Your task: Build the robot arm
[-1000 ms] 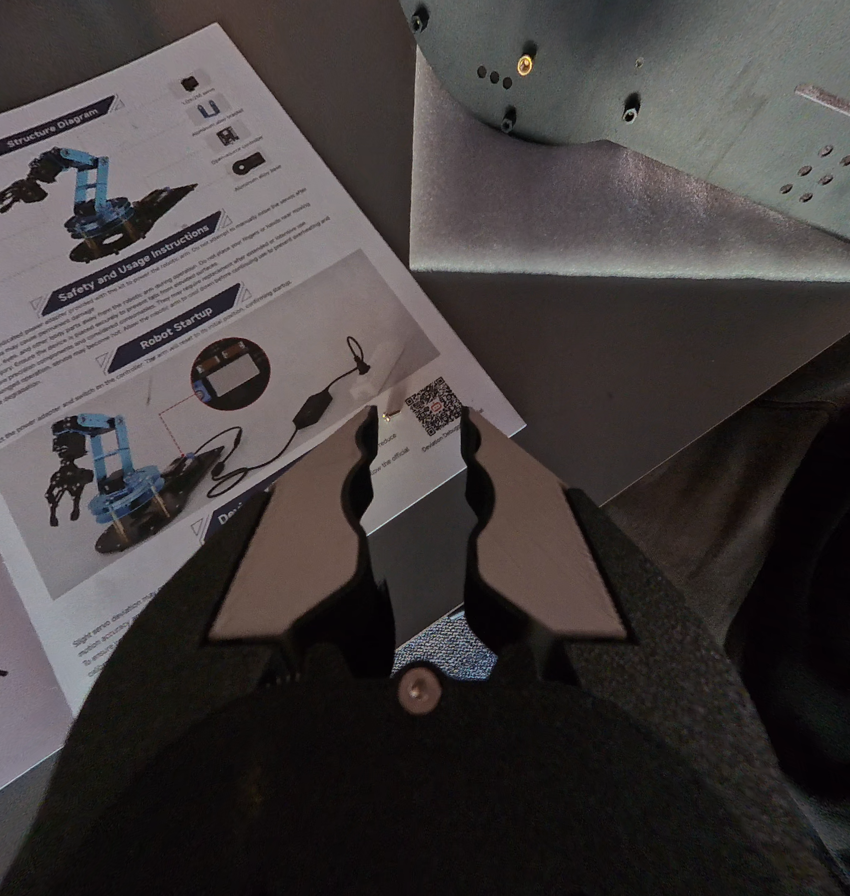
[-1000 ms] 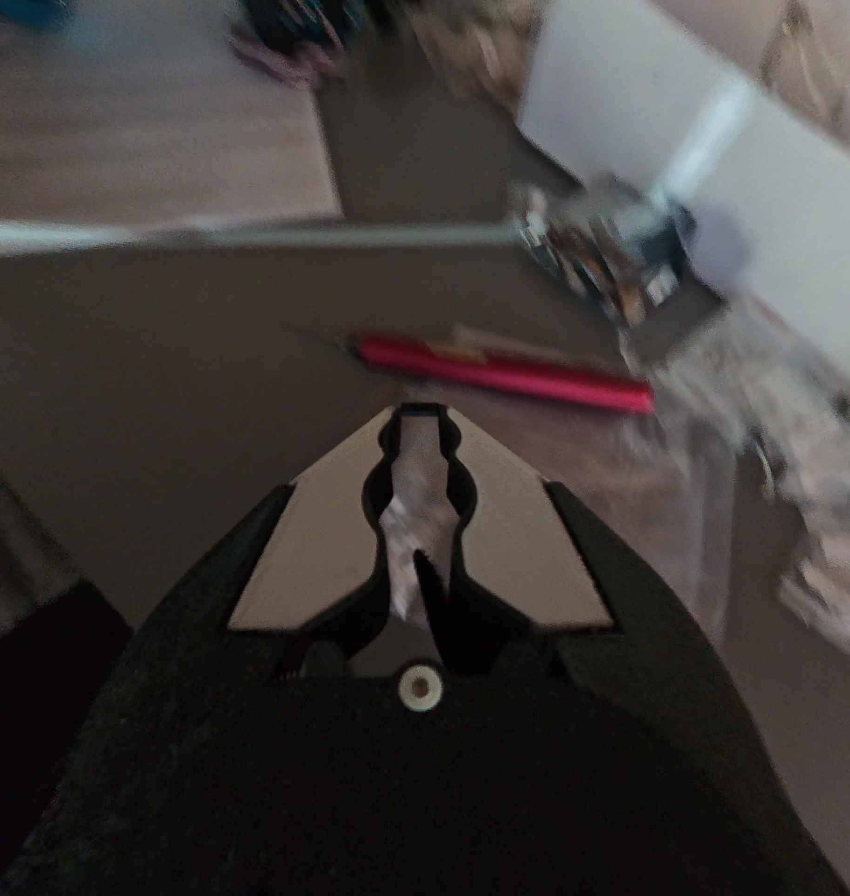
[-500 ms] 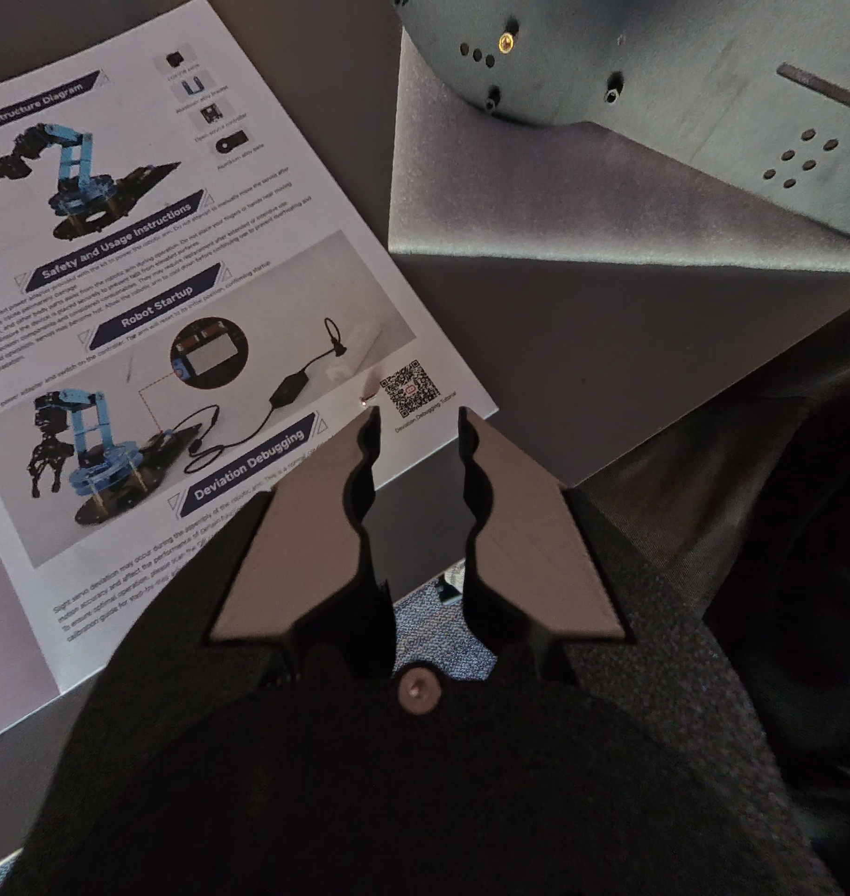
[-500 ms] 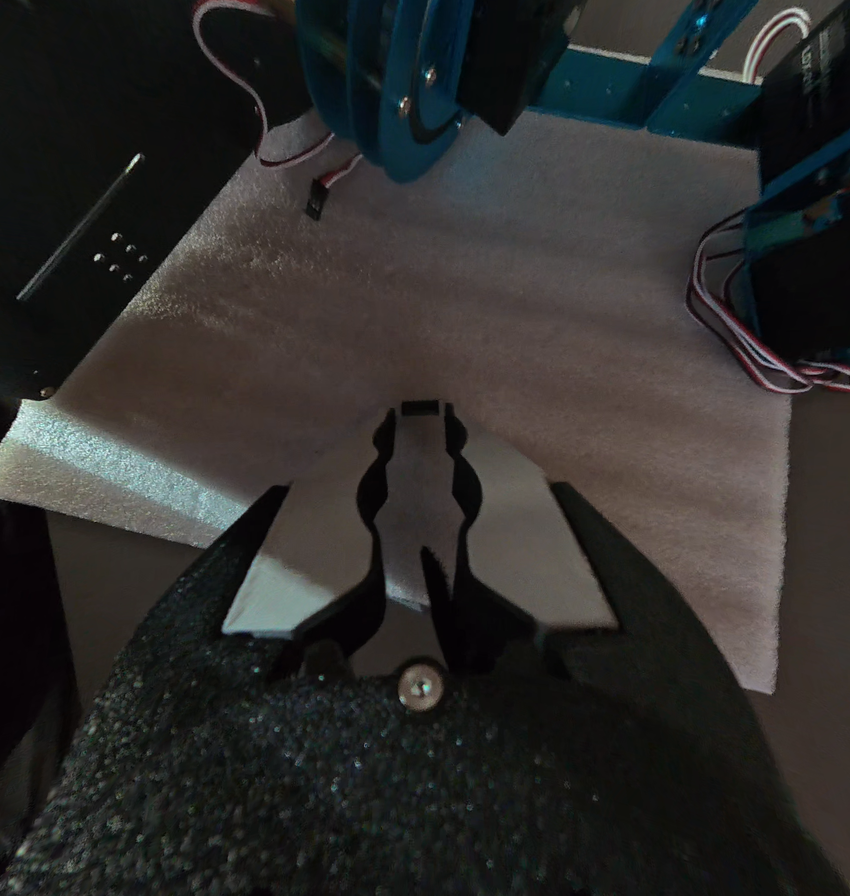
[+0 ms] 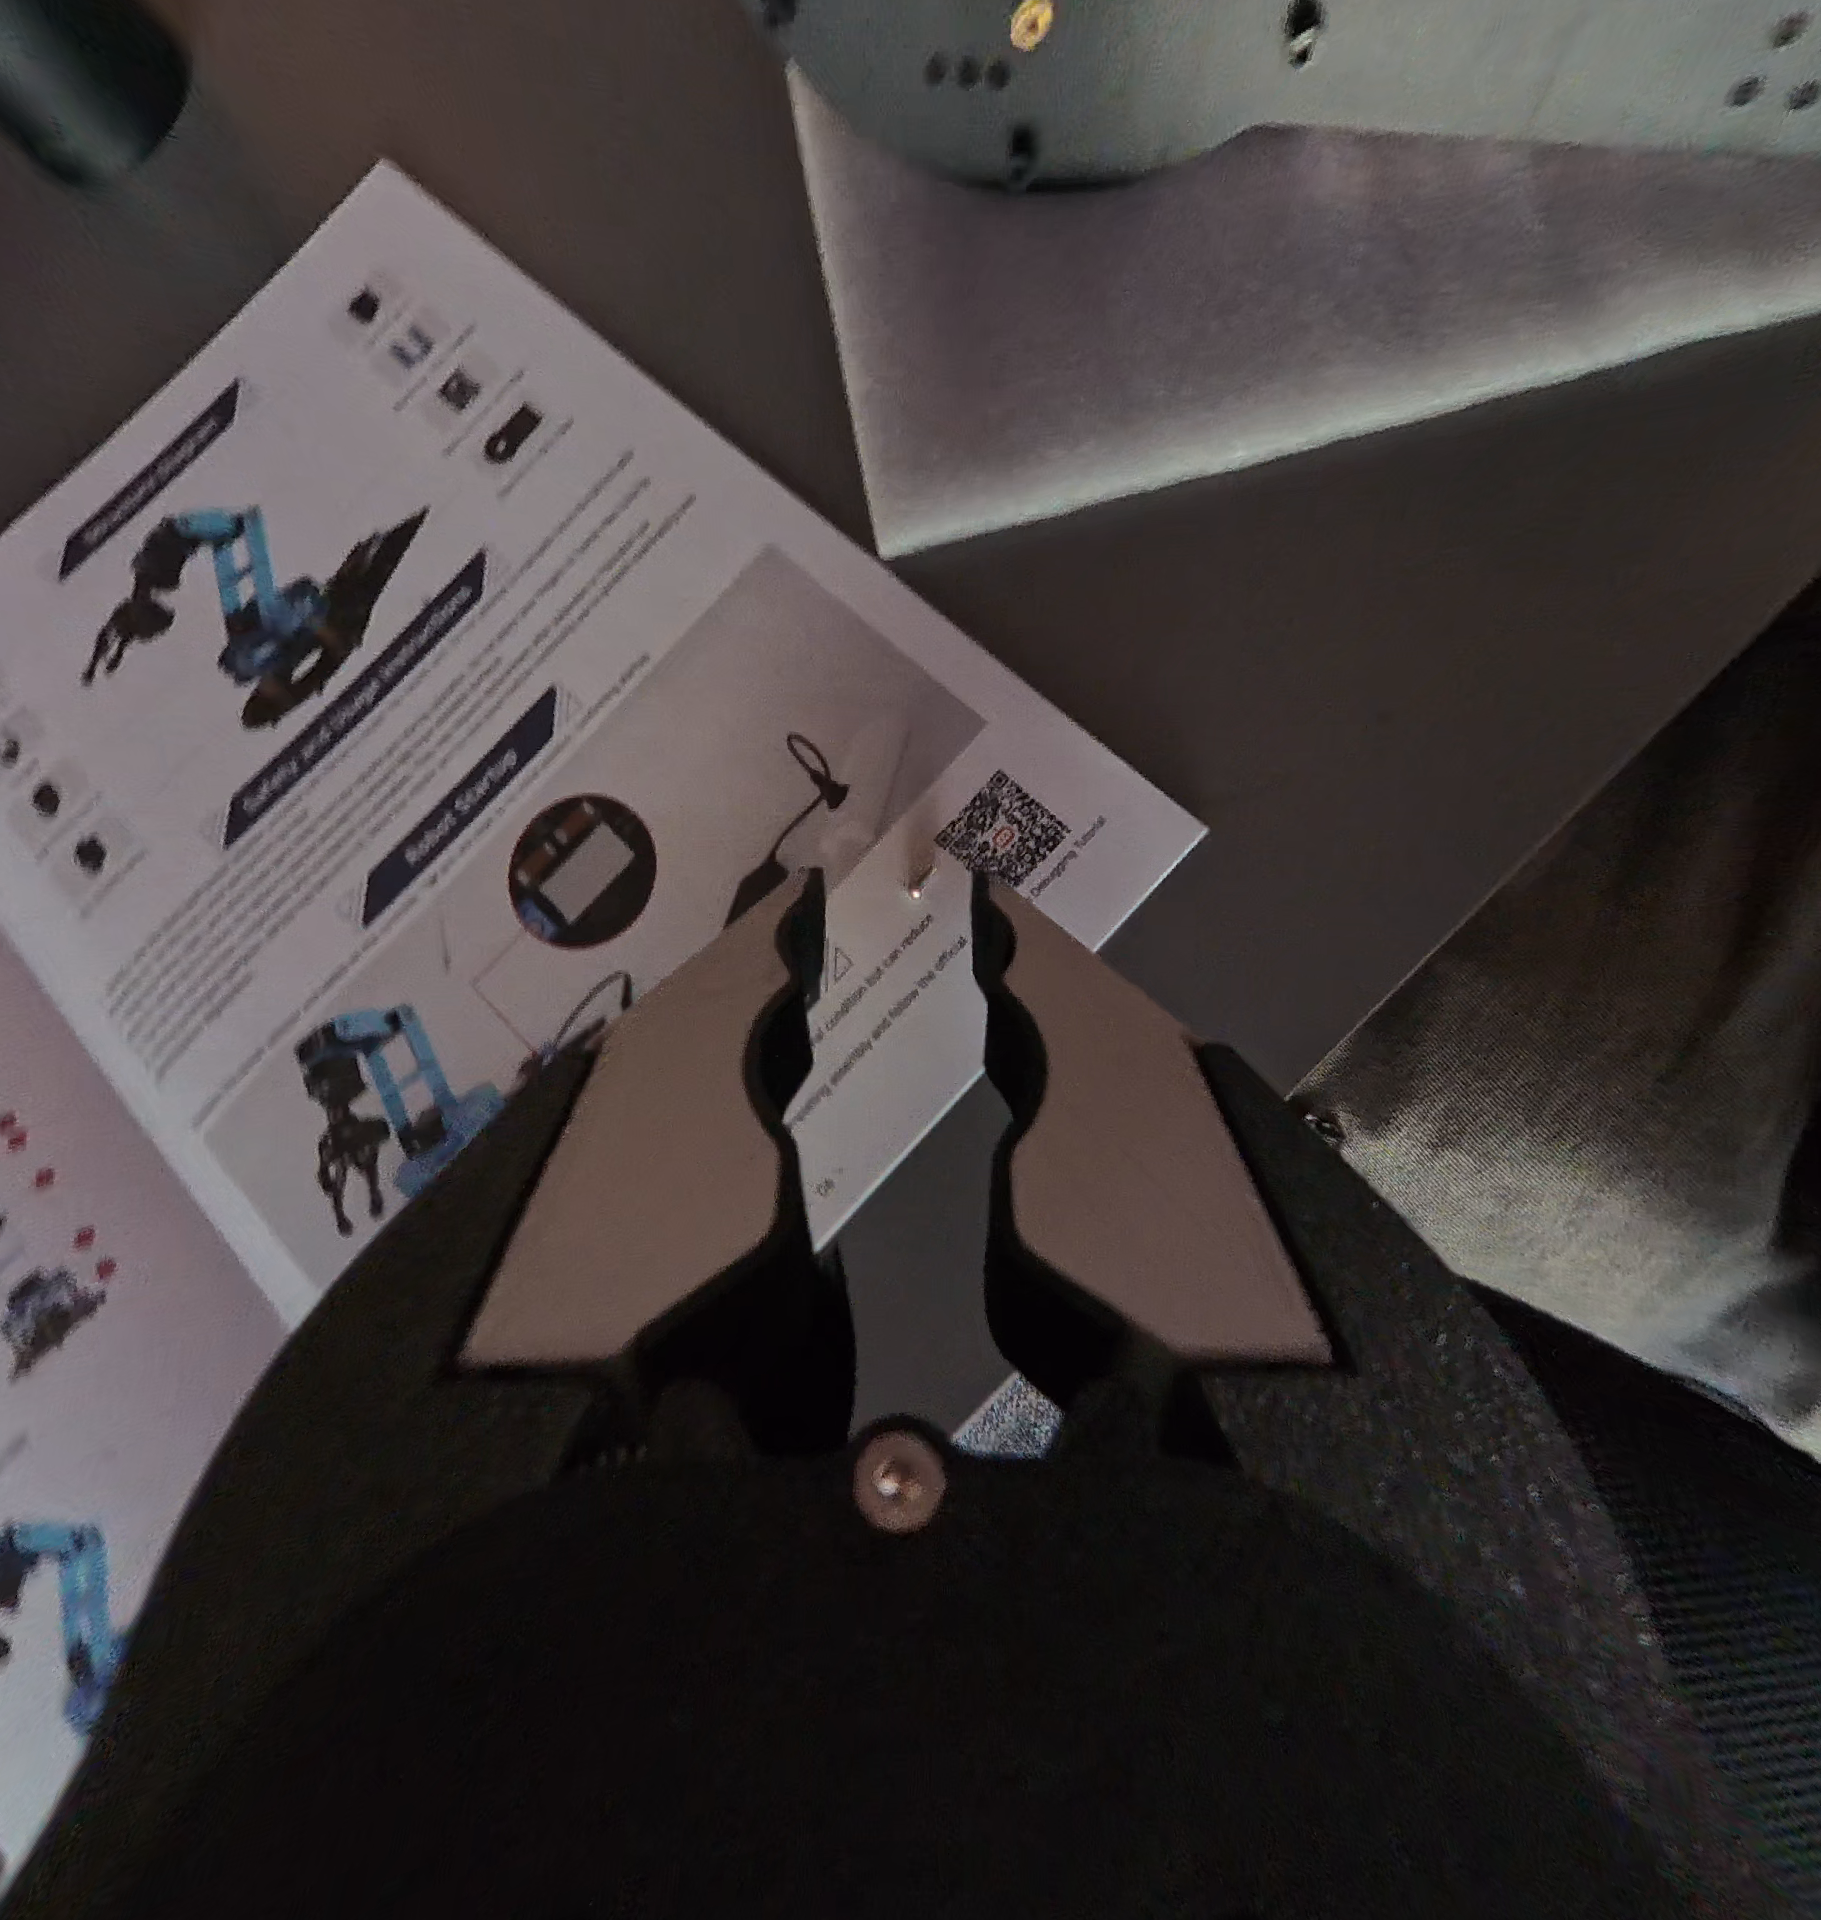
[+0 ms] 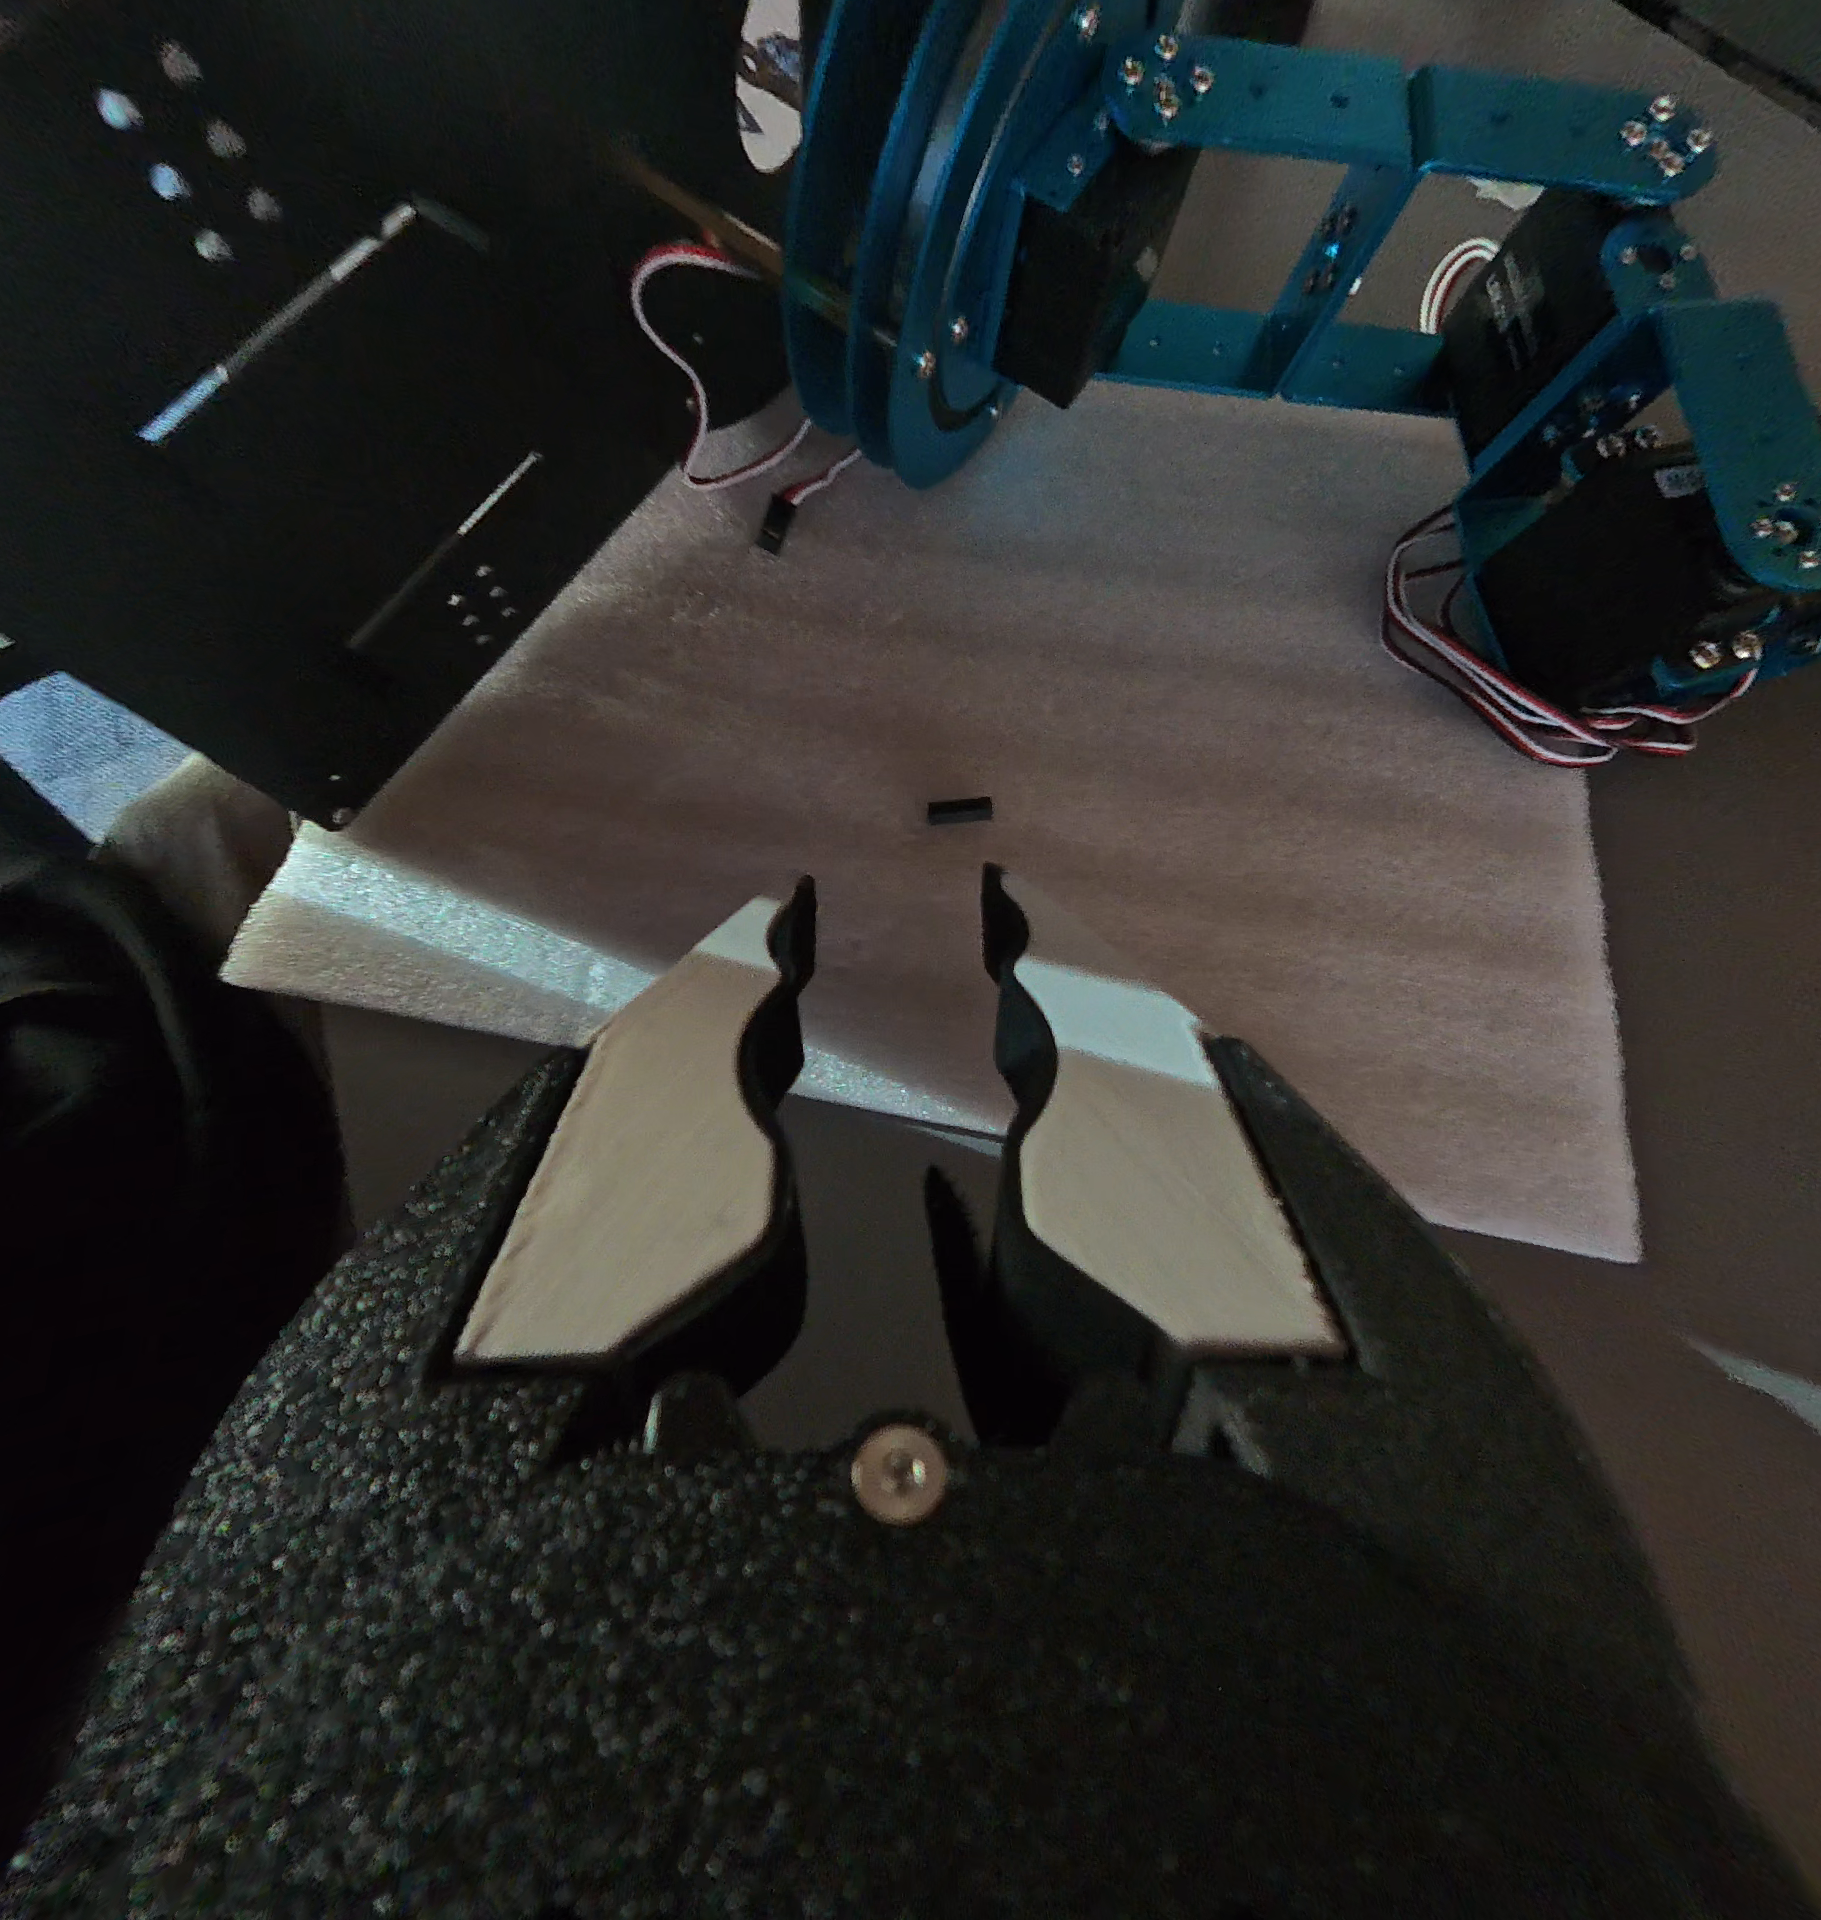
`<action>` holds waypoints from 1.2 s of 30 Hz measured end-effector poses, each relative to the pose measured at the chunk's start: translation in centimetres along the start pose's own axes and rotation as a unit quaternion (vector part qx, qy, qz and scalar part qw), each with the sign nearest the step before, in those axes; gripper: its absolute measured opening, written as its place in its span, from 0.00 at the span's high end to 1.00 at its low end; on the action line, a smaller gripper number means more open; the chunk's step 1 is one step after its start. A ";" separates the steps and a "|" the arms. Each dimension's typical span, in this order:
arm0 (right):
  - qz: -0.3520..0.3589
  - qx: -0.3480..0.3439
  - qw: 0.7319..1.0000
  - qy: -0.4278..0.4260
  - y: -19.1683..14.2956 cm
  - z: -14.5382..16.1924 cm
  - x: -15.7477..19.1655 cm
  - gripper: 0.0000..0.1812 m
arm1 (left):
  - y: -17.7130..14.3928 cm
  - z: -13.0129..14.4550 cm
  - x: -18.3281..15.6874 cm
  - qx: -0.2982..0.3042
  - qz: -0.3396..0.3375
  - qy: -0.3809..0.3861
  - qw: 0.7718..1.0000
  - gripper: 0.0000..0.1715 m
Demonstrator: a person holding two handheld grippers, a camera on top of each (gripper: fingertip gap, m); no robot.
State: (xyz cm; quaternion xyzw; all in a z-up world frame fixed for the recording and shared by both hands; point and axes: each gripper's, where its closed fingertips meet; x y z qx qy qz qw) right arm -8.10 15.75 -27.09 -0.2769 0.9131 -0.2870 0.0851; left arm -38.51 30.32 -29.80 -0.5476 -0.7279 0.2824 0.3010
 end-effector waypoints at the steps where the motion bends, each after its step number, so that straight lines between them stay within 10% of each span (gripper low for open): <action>1: -0.011 -0.004 1.000 0.001 -0.1 -0.1 0.3 0.83 | -0.1 -0.3 0.0 -0.010 0.018 0.013 1.000 0.84; 13: -0.059 -0.009 0.998 0.002 -0.2 -0.1 1.4 0.84 | 1.3 -0.2 -0.1 -0.036 0.104 0.194 0.975 0.87; 20: -0.074 -0.006 0.997 0.012 -0.2 0.1 1.4 0.84 | 1.1 0.4 -0.6 -0.035 0.145 0.167 0.975 0.98; 36: -0.087 0.002 0.996 0.017 -0.6 0.7 1.6 0.84 | -0.1 1.3 -0.7 0.001 0.174 0.090 0.981 0.89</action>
Point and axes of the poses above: each gripper's, where its closed fingertips meet, y out along the fingers, z out of its underside, x = y × z across the jaws, and after that the axes turned 2 degrees about -y, right-handed
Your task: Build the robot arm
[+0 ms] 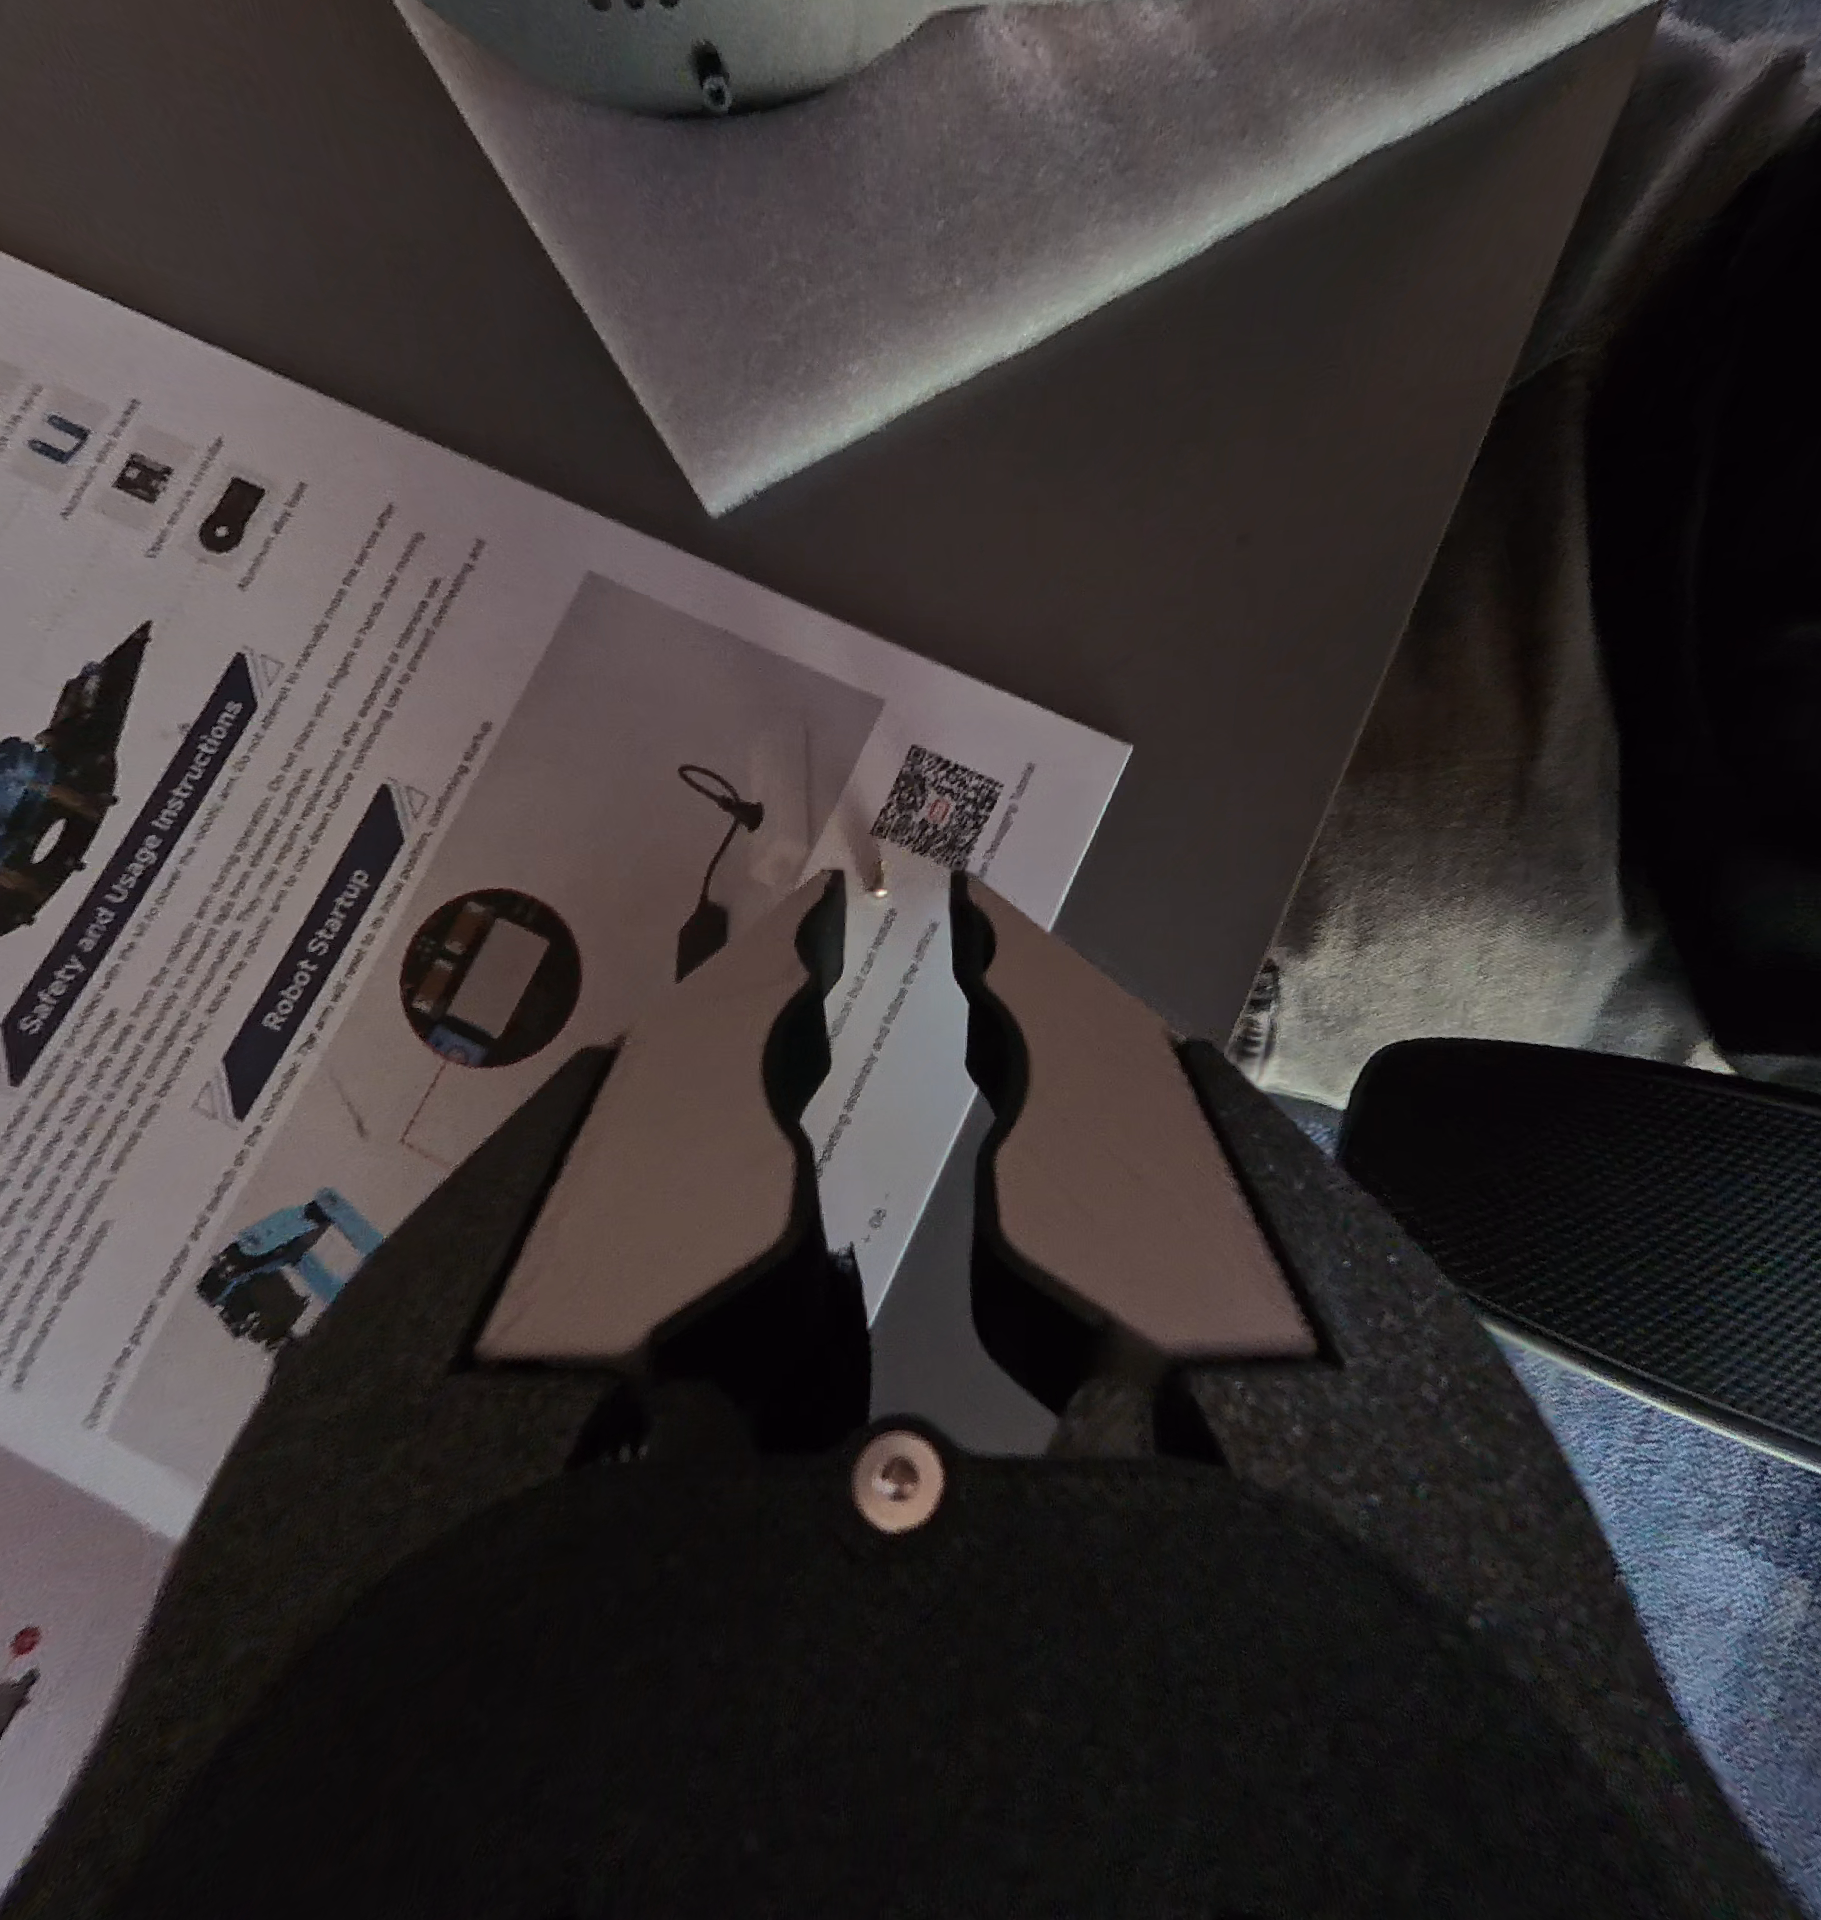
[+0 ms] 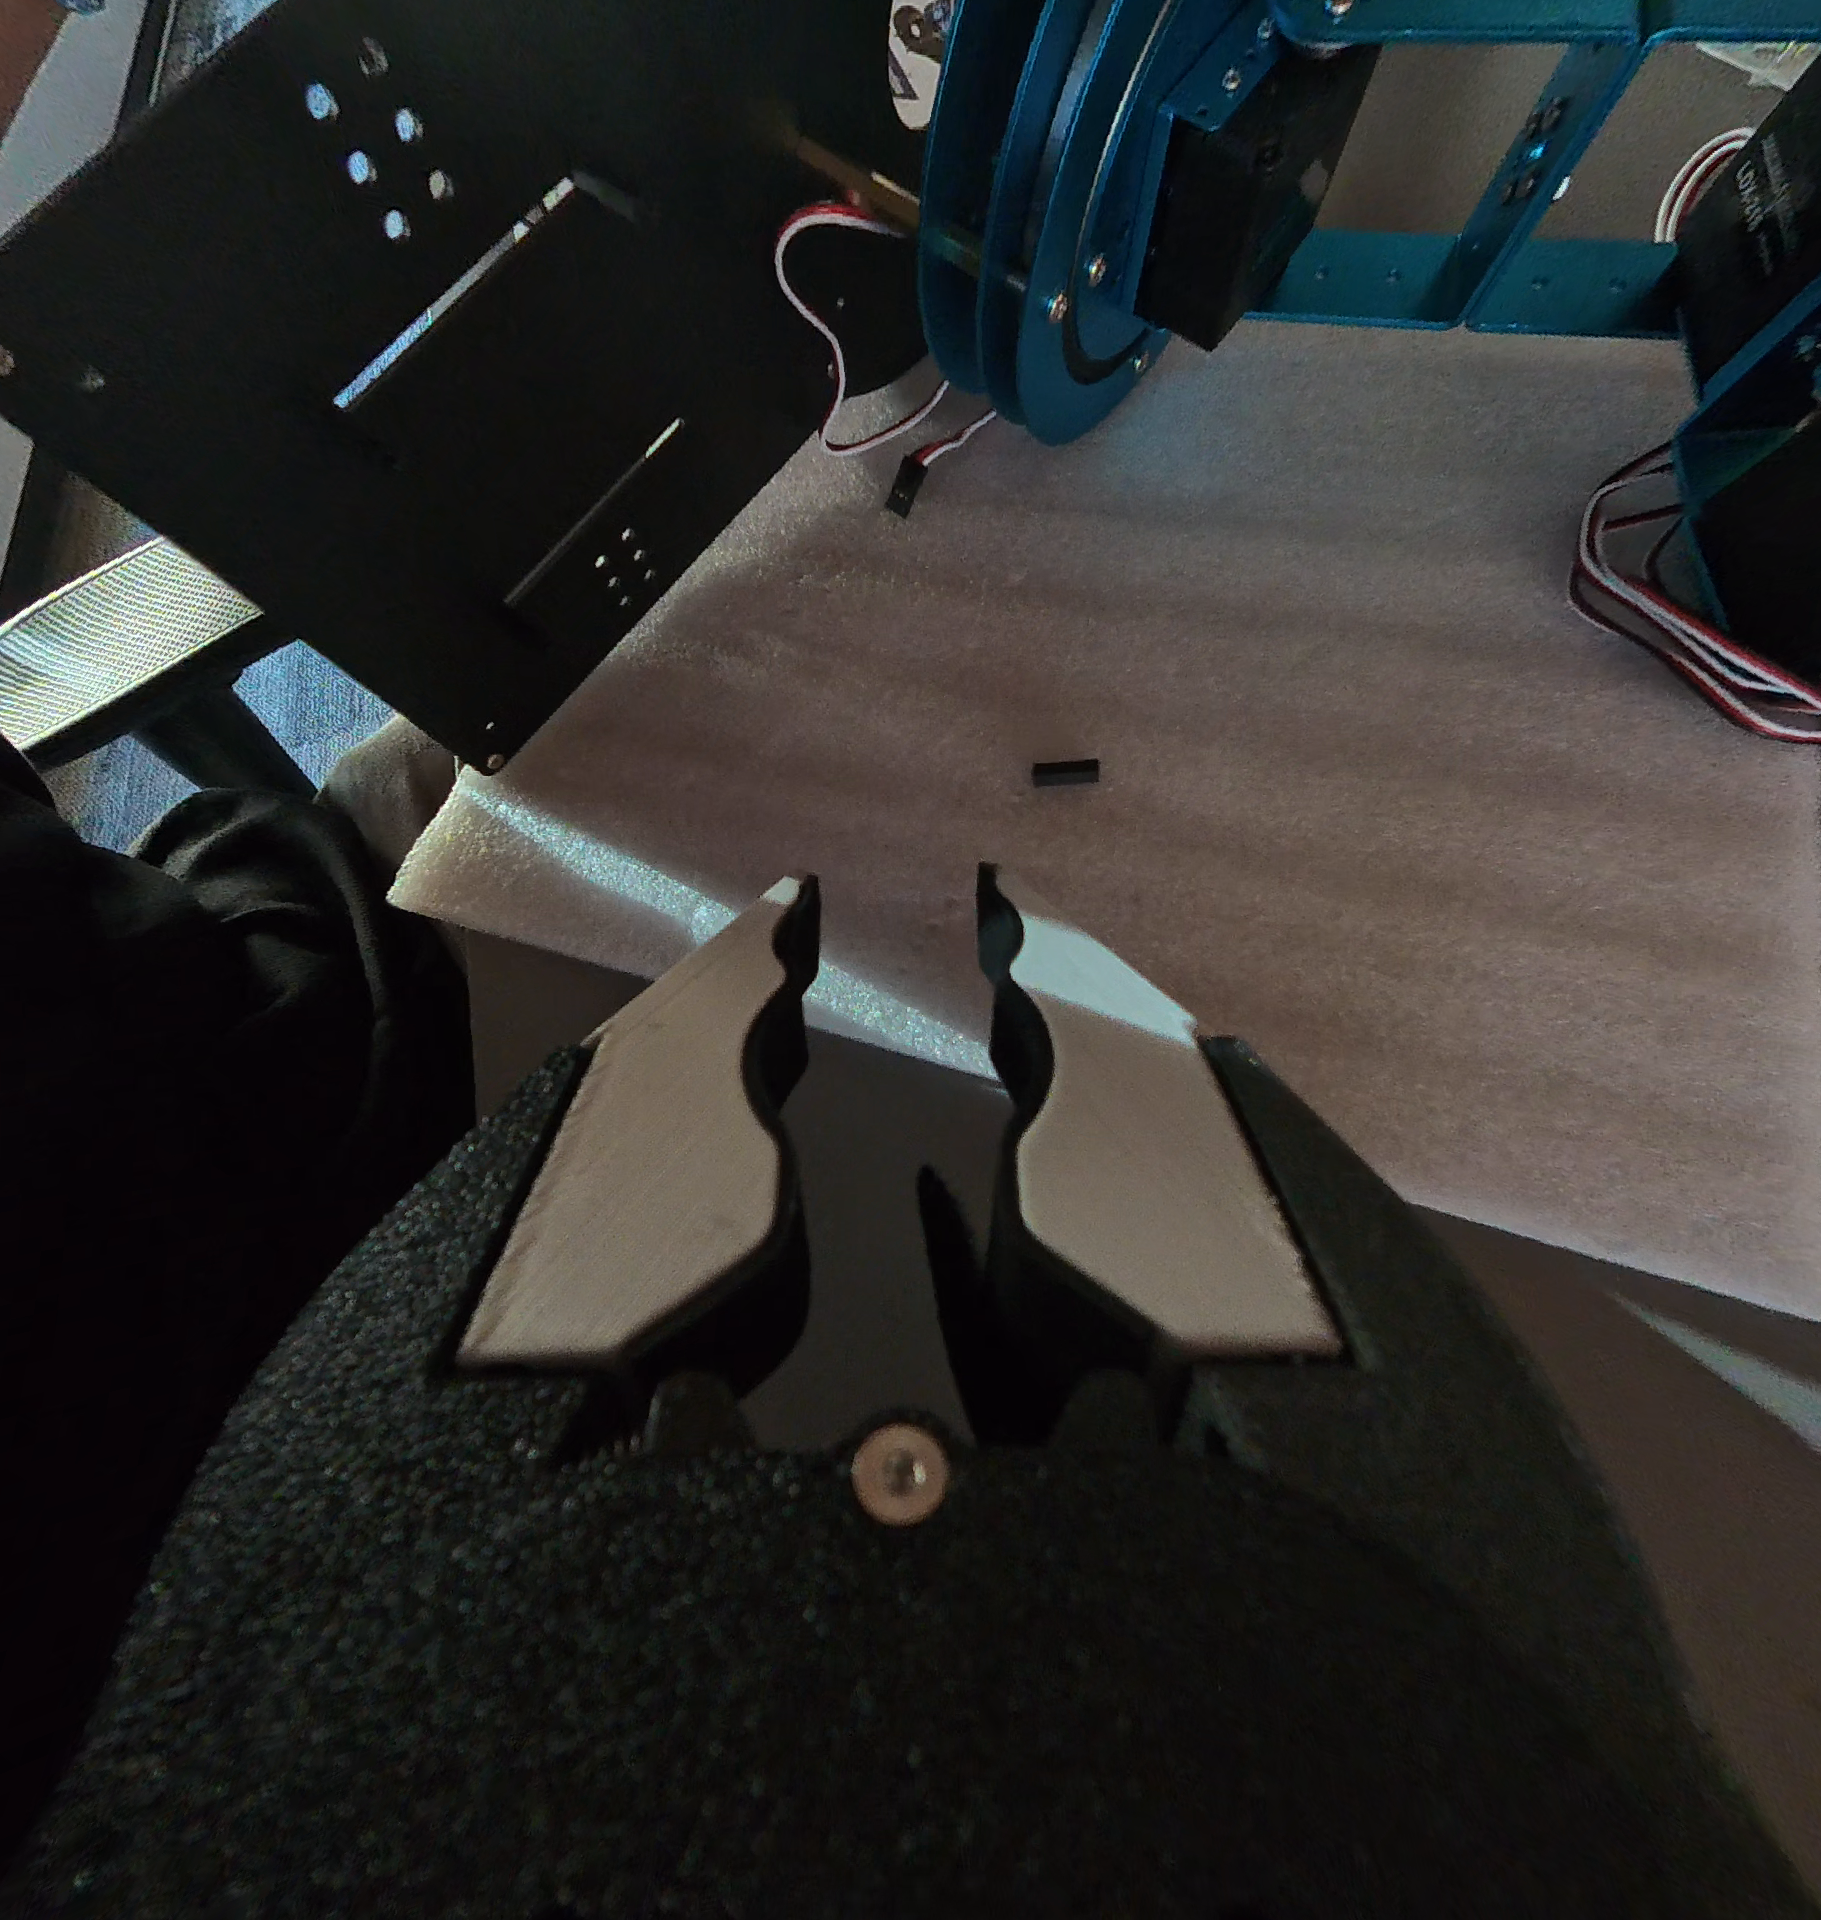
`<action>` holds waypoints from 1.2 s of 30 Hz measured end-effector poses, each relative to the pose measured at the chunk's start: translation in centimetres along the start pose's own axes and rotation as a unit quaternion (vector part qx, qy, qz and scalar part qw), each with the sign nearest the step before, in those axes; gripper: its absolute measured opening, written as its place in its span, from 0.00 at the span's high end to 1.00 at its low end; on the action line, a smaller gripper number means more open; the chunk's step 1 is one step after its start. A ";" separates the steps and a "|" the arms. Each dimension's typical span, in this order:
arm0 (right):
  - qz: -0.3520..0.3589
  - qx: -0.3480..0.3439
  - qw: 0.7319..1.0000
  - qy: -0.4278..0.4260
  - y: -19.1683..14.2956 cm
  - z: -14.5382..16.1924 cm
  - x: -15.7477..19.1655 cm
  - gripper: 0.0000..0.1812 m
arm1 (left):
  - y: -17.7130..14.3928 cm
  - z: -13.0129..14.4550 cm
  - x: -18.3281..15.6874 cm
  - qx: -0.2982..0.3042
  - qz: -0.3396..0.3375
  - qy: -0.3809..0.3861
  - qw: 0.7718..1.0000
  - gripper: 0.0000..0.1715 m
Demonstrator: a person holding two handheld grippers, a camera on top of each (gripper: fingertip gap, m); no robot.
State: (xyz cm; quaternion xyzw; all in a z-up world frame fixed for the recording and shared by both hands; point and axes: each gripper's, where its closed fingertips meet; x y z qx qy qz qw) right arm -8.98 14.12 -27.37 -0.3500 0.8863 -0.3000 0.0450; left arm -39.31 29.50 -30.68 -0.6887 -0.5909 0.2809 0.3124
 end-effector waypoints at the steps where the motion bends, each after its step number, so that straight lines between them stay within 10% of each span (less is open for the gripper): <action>1: 0.000 -0.001 1.000 0.001 -0.1 0.0 -0.1 0.84 | 0.0 0.2 0.2 0.004 -0.008 0.005 1.000 0.89; 36: -0.012 0.022 1.000 0.000 0.0 1.0 0.3 0.84 | 1.3 -1.0 0.5 -0.008 0.015 -0.015 1.000 0.98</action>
Point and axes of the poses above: each gripper's, where its closed fingertips meet, y out along the fingers, z out of its underside, x = y × z across the jaws, and after that the axes turned 2 degrees about -y, right-handed
